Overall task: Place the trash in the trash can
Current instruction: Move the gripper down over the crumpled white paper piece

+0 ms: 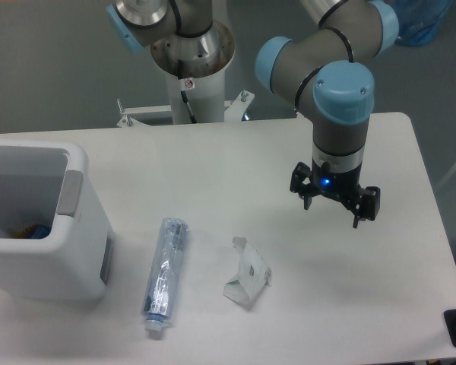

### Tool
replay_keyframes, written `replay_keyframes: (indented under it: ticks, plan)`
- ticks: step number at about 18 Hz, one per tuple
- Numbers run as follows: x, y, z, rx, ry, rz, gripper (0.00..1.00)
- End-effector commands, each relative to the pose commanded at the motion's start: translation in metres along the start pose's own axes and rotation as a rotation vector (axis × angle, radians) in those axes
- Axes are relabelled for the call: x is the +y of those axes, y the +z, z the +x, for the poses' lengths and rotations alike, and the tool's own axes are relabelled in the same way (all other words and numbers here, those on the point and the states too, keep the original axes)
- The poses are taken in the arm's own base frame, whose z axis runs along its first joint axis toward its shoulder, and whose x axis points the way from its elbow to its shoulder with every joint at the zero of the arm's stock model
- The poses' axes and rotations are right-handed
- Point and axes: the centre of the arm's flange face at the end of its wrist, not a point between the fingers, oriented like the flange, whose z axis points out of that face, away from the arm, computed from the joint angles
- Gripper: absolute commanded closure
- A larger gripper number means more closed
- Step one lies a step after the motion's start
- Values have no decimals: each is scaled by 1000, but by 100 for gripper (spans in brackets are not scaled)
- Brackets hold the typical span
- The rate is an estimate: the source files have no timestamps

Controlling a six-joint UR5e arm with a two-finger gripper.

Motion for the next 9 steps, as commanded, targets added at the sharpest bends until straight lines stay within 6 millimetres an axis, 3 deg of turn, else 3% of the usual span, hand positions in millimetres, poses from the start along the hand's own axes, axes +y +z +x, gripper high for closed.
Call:
replay_keyframes:
  ticks: [4,9]
  plan:
    - [-1,-1,3,8,0,2,0]
    - [-4,17,26,6,10,22,0]
